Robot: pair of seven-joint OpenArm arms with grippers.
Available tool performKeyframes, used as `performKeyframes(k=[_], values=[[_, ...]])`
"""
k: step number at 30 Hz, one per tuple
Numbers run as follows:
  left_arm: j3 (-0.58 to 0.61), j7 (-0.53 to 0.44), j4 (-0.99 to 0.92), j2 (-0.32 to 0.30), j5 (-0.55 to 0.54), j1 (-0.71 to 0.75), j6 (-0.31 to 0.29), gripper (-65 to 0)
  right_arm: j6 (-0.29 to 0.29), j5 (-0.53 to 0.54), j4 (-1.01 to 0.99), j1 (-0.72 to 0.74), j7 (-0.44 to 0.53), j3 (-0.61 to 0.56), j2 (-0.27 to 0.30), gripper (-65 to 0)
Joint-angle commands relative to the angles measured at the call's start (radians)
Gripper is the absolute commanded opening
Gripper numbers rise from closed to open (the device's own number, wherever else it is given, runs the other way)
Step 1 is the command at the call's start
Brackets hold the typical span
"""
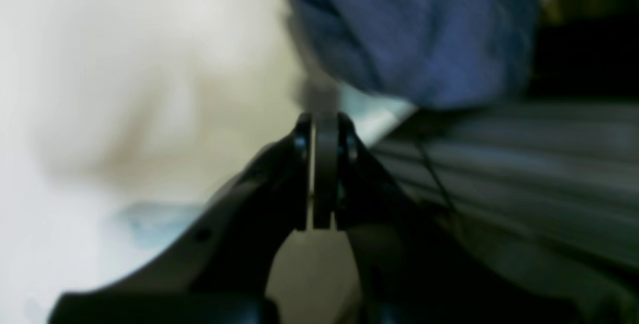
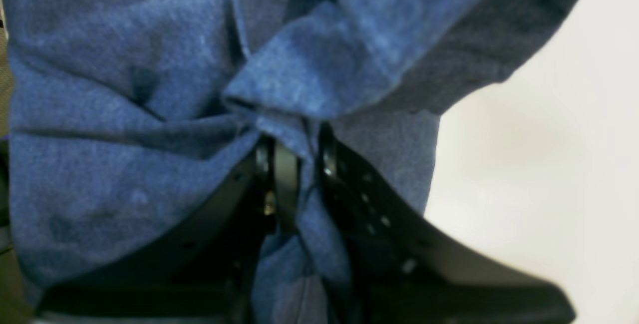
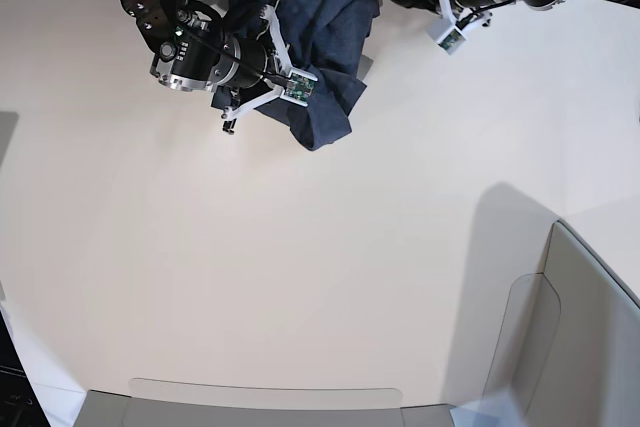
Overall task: Layout the t-shirt on the table in an organized manner, then fold the t-shirt properly
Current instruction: 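Lift the bundle with both grippers and gather it between them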
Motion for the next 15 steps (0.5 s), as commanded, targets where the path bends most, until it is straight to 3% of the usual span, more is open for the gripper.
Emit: performKeyframes(k=[1,8,15], values=[[0.038,-0.015,0.017,-0.003,-0.046,-0.016,-0.008,-64.6,0.002,0.010,0.014,0.012,-0.006,0.002,0.000,-65.0],[0.244,-0.007,-0.052,0.001,-0.064,-0.168,-0.008,-64.6,0.002,0.010,0.013,0.012,-0.006,0.004,-0.001,-65.0],[0.258,-0.007,-0.233,0.029,-0.061,-0.320,-0.004,-64.6,0.002,0.008,0.013,0.014,-0.006,0.010,-0.001,-65.0]])
